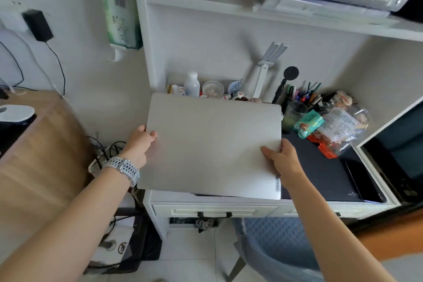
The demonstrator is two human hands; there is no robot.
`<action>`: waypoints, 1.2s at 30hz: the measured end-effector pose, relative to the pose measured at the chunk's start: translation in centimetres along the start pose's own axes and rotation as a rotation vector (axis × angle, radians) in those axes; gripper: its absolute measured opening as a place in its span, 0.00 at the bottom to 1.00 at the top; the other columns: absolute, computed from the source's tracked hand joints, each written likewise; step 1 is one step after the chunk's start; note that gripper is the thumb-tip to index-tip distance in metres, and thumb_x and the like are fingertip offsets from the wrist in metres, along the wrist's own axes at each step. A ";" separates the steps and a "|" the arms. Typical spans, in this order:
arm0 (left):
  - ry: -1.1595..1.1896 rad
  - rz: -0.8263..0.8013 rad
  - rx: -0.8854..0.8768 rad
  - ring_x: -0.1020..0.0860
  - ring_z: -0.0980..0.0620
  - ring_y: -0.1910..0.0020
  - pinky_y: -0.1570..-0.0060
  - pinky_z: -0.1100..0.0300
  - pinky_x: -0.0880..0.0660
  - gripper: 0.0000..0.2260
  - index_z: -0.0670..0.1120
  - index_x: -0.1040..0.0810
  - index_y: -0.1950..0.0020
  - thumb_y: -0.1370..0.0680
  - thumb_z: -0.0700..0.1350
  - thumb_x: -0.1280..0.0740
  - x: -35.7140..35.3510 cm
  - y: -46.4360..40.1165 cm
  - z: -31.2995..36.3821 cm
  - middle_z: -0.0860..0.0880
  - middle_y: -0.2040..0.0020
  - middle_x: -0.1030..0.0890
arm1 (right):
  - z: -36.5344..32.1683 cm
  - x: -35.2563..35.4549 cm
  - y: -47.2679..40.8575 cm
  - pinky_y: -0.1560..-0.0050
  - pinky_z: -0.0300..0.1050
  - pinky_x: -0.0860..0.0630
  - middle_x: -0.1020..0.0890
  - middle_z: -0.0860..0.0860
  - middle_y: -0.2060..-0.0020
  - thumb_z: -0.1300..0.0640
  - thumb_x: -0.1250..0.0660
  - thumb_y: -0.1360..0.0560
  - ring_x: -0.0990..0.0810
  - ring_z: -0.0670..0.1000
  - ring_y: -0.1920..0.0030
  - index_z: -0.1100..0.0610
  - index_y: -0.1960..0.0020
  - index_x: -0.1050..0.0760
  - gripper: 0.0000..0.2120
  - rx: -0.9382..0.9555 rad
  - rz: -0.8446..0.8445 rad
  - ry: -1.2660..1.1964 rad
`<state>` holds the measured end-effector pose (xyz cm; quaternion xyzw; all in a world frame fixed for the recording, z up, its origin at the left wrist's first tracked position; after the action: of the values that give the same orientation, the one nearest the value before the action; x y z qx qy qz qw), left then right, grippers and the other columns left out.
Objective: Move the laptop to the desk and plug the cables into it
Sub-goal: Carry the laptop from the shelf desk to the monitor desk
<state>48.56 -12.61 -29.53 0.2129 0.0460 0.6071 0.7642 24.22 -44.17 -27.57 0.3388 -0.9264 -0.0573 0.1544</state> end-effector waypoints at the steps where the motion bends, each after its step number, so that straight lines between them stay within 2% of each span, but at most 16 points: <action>1: 0.019 0.014 -0.024 0.27 0.46 0.55 0.55 0.54 0.31 0.09 0.45 0.28 0.59 0.20 0.36 0.40 0.5 0.6 0.9 0.43 0.56 0.24 | -1.4 0.1 0.5 0.56 0.51 0.20 0.19 0.57 0.50 0.62 0.28 0.28 0.18 0.57 0.53 0.60 0.45 0.28 0.14 0.036 -0.012 -0.050; 4: 0.072 0.092 -0.102 0.27 0.46 0.58 0.58 0.57 0.31 0.05 0.43 0.25 0.55 0.21 0.36 0.39 2.4 3.2 3.4 0.44 0.57 0.23 | -5.4 0.5 2.1 0.58 0.48 0.21 0.18 0.55 0.52 0.63 0.30 0.27 0.18 0.54 0.56 0.59 0.46 0.27 0.11 0.122 -0.046 -0.160; 6: 0.092 0.130 -0.161 0.28 0.47 0.62 0.61 0.58 0.32 0.10 0.44 0.28 0.62 0.21 0.36 0.39 3.6 5.6 5.2 0.46 0.63 0.26 | -7.5 0.8 3.1 0.59 0.48 0.21 0.18 0.55 0.53 0.63 0.30 0.27 0.17 0.54 0.57 0.59 0.46 0.26 0.11 0.176 -0.071 -0.209; 8: 0.122 0.164 -0.220 0.28 0.47 0.61 0.60 0.56 0.32 0.11 0.44 0.31 0.64 0.22 0.36 0.38 5.1 7.8 6.8 0.45 0.65 0.27 | -9.4 1.0 4.3 0.63 0.44 0.21 0.17 0.54 0.53 0.63 0.30 0.27 0.17 0.52 0.57 0.58 0.45 0.26 0.12 0.232 -0.103 -0.244; 11: 0.159 0.226 -0.276 0.26 0.46 0.54 0.53 0.52 0.28 0.02 0.43 0.25 0.55 0.23 0.40 0.36 7.9 10.7 8.1 0.41 0.55 0.23 | -11.9 0.9 6.1 0.63 0.39 0.21 0.17 0.50 0.54 0.63 0.30 0.26 0.17 0.47 0.58 0.57 0.44 0.26 0.12 0.305 -0.159 -0.292; 13: 0.173 0.255 -0.289 0.24 0.45 0.50 0.46 0.48 0.28 0.06 0.43 0.25 0.48 0.24 0.40 0.36 9.6 12.4 8.3 0.42 0.49 0.22 | -12.9 0.6 7.1 0.61 0.40 0.21 0.17 0.50 0.52 0.63 0.30 0.26 0.17 0.49 0.56 0.55 0.44 0.26 0.12 0.335 -0.200 -0.303; 15: 0.193 0.293 -0.287 0.22 0.42 0.46 0.41 0.45 0.28 0.07 0.44 0.23 0.47 0.25 0.41 0.35 11.3 14.0 8.0 0.41 0.46 0.21 | -13.7 -0.3 8.0 0.60 0.40 0.21 0.17 0.50 0.52 0.62 0.30 0.26 0.17 0.49 0.55 0.53 0.47 0.26 0.10 0.349 -0.238 -0.317; 16: 0.212 0.309 -0.286 0.22 0.41 0.46 0.41 0.46 0.28 0.06 0.45 0.22 0.50 0.24 0.40 0.36 11.9 15.3 8.0 0.41 0.45 0.20 | -14.0 -0.9 8.5 0.61 0.39 0.22 0.17 0.48 0.54 0.63 0.31 0.26 0.17 0.48 0.56 0.51 0.49 0.26 0.09 0.352 -0.254 -0.320; 18: 0.257 0.360 -0.278 0.23 0.44 0.49 0.44 0.49 0.28 0.10 0.49 0.22 0.54 0.22 0.36 0.39 13.5 17.5 7.6 0.42 0.47 0.20 | -14.6 -2.7 9.6 0.62 0.37 0.22 0.18 0.45 0.56 0.63 0.31 0.26 0.18 0.46 0.58 0.49 0.52 0.26 0.10 0.361 -0.297 -0.328; 21: 0.290 0.464 -0.266 0.23 0.45 0.51 0.46 0.49 0.27 0.11 0.47 0.21 0.50 0.21 0.35 0.40 17.1 20.3 6.3 0.44 0.49 0.19 | -15.4 -6.4 11.4 0.64 0.35 0.22 0.18 0.47 0.56 0.64 0.31 0.26 0.18 0.46 0.59 0.55 0.47 0.26 0.10 0.376 -0.377 -0.325; 23: 0.295 0.531 -0.240 0.23 0.44 0.52 0.49 0.50 0.28 0.10 0.46 0.22 0.55 0.20 0.35 0.40 20.6 21.9 4.6 0.44 0.53 0.20 | -15.6 -9.7 12.8 0.67 0.34 0.23 0.18 0.49 0.57 0.65 0.31 0.26 0.18 0.46 0.61 0.57 0.46 0.26 0.11 0.373 -0.437 -0.323; 25: 0.302 0.604 -0.205 0.24 0.43 0.52 0.50 0.49 0.29 0.11 0.47 0.24 0.58 0.20 0.36 0.40 24.6 23.5 2.8 0.43 0.55 0.21 | -16.2 -13.4 14.5 0.69 0.34 0.24 0.18 0.48 0.59 0.65 0.31 0.26 0.19 0.45 0.63 0.55 0.50 0.26 0.08 0.371 -0.514 -0.317; 29: 0.337 0.742 -0.171 0.24 0.42 0.55 0.51 0.46 0.28 0.10 0.47 0.24 0.59 0.20 0.36 0.39 32.6 28.1 0.2 0.42 0.57 0.22 | -17.5 -21.1 19.7 0.63 0.40 0.23 0.19 0.49 0.60 0.65 0.31 0.26 0.21 0.49 0.62 0.54 0.55 0.28 0.08 0.373 -0.653 -0.297; 31: 0.376 0.812 -0.167 0.24 0.43 0.59 0.51 0.45 0.28 0.11 0.47 0.24 0.59 0.20 0.36 0.39 36.7 30.7 -1.0 0.42 0.58 0.22 | -18.2 -24.9 22.8 0.65 0.39 0.23 0.19 0.49 0.62 0.65 0.31 0.27 0.20 0.51 0.63 0.54 0.56 0.27 0.08 0.380 -0.718 -0.302; 34: 0.414 0.909 -0.179 0.25 0.45 0.64 0.56 0.50 0.28 0.07 0.44 0.23 0.53 0.21 0.35 0.39 42.4 34.6 -2.6 0.45 0.61 0.23 | -18.7 -30.4 27.6 0.65 0.42 0.22 0.18 0.51 0.61 0.65 0.31 0.26 0.19 0.52 0.62 0.58 0.52 0.27 0.07 0.362 -0.847 -0.306; 36: 0.437 0.959 -0.188 0.27 0.46 0.65 0.58 0.52 0.29 0.08 0.45 0.24 0.56 0.21 0.36 0.39 45.7 37.2 -3.7 0.45 0.63 0.24 | -19.1 -33.6 30.9 0.63 0.43 0.20 0.17 0.52 0.57 0.66 0.32 0.26 0.17 0.53 0.60 0.61 0.47 0.27 0.09 0.352 -0.921 -0.316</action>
<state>25.40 38.12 -10.05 0.0093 0.0471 0.9197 0.3896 35.86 1.03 -11.30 0.7195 -0.6888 -0.0129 -0.0880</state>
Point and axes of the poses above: each hand's wrist, its own y-axis away from the middle knuckle, its own x-axis out of the back of the hand, z = x × y, the point moved 6 cm from there along -y, towards the middle knuckle
